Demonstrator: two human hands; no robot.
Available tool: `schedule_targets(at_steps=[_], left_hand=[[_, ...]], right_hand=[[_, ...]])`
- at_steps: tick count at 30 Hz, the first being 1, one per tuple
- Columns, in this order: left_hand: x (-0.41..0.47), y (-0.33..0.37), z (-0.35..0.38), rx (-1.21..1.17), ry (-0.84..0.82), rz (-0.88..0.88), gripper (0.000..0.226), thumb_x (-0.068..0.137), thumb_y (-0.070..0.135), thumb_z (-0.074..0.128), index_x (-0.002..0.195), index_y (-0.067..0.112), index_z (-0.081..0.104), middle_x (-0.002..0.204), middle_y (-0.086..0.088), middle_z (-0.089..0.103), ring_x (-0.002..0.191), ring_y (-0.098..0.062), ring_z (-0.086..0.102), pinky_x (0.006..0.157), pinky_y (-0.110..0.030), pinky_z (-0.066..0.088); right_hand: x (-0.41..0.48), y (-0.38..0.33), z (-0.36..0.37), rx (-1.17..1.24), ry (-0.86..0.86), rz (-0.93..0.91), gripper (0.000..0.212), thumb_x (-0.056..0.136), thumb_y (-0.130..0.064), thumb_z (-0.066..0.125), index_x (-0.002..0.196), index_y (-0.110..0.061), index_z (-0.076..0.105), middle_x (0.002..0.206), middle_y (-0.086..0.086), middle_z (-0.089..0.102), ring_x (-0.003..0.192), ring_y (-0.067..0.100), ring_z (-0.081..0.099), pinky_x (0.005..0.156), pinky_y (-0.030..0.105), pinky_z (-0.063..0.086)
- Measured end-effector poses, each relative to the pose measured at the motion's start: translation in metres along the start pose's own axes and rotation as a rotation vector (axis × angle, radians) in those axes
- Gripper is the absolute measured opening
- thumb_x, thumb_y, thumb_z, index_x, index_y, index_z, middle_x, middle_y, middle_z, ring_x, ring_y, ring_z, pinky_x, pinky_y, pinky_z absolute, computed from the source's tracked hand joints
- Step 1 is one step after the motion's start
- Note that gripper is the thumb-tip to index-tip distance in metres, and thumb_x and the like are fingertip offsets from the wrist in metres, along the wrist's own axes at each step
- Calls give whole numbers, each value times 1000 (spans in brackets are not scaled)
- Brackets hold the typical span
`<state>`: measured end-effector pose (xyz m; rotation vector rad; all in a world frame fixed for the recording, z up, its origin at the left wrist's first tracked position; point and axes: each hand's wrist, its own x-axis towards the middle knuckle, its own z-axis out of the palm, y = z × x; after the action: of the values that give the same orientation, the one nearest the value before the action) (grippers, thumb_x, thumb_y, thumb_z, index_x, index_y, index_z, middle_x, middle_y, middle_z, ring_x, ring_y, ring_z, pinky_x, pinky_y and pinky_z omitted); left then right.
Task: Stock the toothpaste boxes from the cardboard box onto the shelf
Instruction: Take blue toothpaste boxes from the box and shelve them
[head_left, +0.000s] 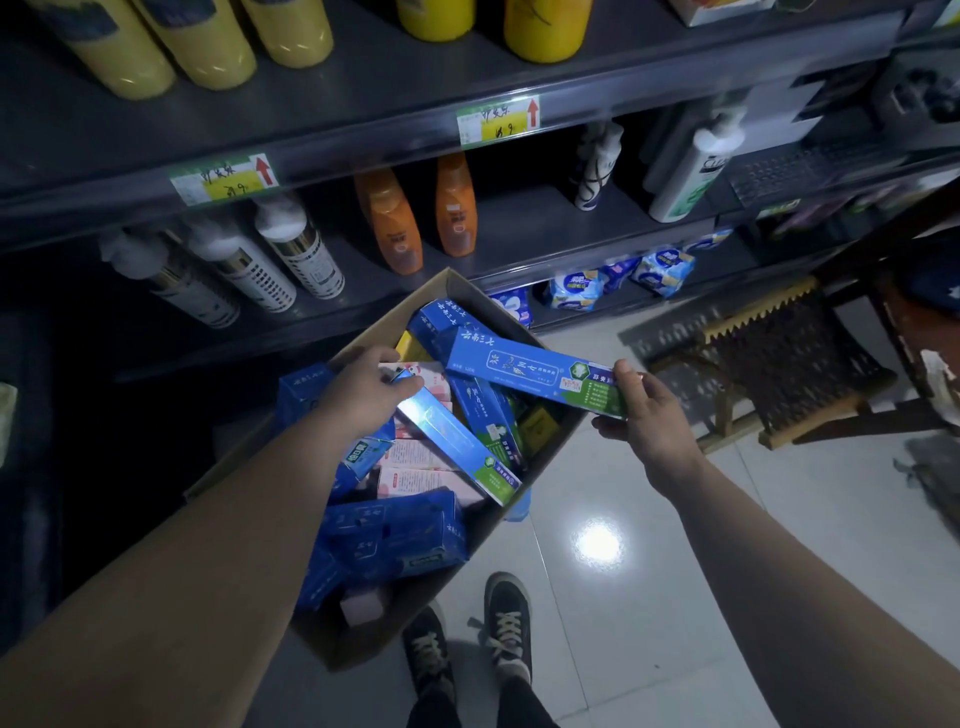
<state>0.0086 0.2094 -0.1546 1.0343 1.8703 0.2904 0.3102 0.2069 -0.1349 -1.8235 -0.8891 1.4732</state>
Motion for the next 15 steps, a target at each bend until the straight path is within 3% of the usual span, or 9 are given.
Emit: schedule_targets(at_steps=[3, 6, 9, 12, 15], left_hand=[[-14, 8, -8, -82, -11, 21, 56, 83, 34, 71, 133, 18, 52, 115, 4, 55, 103, -14, 54, 92, -33, 43], [-35, 21, -14, -137, -16, 87, 47, 82, 23, 74, 125, 14, 58, 107, 11, 53, 100, -8, 53, 85, -26, 42], [-58, 29, -25, -259, -42, 82, 45, 83, 9, 72, 124, 15, 55, 99, 17, 50, 89, -6, 59, 74, -30, 57], [-76, 24, -41, -398, -50, 39, 45, 81, 1, 71, 121, 12, 53, 105, 3, 60, 93, -16, 66, 72, -35, 60], [-93, 17, -56, -483, -34, 7, 40, 81, -4, 68, 114, 15, 53, 113, -11, 63, 101, -24, 66, 78, -40, 59]], right_hand=[[-5, -3, 0, 8, 8, 6, 38, 98, -43, 45, 103, -7, 57, 89, 8, 66, 70, 25, 62, 71, 33, 55], [-11, -9, 1, 12, 21, 1, 35, 98, -42, 46, 100, -8, 57, 87, 7, 65, 68, 24, 62, 68, 32, 54], [-17, -19, 2, 11, 28, -17, 34, 98, -41, 46, 96, -8, 55, 84, 6, 64, 65, 23, 60, 62, 29, 52], [-24, -32, 4, 12, 23, -40, 30, 98, -39, 46, 87, -13, 54, 84, 8, 63, 65, 22, 59, 53, 22, 51], [-32, -46, 10, 38, 7, -70, 30, 99, -36, 47, 92, -8, 55, 88, 13, 62, 68, 21, 59, 47, 18, 50]])
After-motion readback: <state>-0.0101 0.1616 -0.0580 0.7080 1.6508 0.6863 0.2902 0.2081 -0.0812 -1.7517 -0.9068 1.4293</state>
